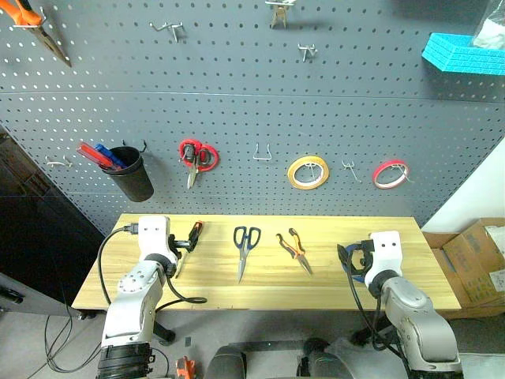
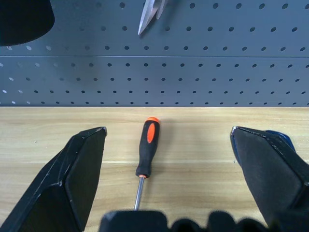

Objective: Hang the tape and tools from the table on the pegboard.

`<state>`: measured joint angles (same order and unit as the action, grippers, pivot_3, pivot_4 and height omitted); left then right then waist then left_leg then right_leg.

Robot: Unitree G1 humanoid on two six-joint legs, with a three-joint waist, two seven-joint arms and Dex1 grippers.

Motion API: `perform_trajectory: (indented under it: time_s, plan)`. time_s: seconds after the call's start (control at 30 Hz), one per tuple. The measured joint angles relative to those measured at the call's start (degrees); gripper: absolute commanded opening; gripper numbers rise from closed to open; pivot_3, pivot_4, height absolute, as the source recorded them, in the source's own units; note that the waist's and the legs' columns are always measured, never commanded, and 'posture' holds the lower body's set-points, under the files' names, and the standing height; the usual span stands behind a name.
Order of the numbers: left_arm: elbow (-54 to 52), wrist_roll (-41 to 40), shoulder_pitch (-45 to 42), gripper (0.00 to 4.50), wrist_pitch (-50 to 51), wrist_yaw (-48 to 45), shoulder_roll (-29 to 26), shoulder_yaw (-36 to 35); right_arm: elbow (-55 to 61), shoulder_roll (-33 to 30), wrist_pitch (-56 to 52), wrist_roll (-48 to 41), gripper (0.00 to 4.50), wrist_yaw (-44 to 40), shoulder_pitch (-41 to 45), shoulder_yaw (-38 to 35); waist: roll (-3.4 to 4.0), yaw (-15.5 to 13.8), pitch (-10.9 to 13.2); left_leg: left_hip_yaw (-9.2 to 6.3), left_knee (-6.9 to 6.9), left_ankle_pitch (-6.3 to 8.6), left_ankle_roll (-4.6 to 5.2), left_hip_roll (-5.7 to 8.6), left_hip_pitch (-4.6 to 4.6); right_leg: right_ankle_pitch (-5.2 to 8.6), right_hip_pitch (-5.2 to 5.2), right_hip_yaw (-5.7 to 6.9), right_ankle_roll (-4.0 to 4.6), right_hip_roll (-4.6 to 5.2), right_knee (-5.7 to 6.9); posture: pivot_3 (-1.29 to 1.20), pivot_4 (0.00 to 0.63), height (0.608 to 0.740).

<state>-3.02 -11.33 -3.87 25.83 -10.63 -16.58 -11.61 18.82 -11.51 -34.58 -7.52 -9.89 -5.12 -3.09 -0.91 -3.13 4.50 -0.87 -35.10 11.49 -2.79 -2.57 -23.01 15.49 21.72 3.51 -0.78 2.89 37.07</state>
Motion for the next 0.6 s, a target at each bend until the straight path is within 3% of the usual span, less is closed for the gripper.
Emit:
perform_trajectory:
  time_s: [0.3, 0.47, 0.6]
  plan:
    - [-1.9, -0.2, 1.1, 4.47, 0.4, 0.0, 0.0, 0.0, 0.2, -0.8, 0.0, 0.1, 4.50, -0.3, -0.1, 0.8, 0.00, 0.0, 0.0, 0.00, 0.00, 0.00, 0.00, -0.01, 0.00, 0.01, 0.00, -0.02, 0.02, -0.01, -0.01, 0.15, 0.050, 0.740]
    - [-2.9, -0.3, 1.2, 4.47, 1.3, -0.1, 0.0, 0.0, 0.7, -1.4, -0.1, 0.1, 4.50, -0.6, -0.5, 1.0, 0.01, -0.1, 0.1, -0.02, 0.00, 0.00, 0.00, -0.02, 0.00, 0.06, 0.00, -0.01, 0.10, -0.01, 0.00, 0.15, 0.085, 0.740]
    - [-3.9, -1.3, -1.2, 4.47, 3.1, -3.8, -0.4, 2.6, 1.1, -4.7, -2.0, 0.0, 4.50, -2.9, -0.1, 1.3, -0.10, -0.1, 1.6, -0.05, -0.02, -0.01, 0.00, -0.01, 0.08, 0.23, -0.04, 0.00, 0.40, 0.01, 0.02, 0.13, 0.139, 0.740]
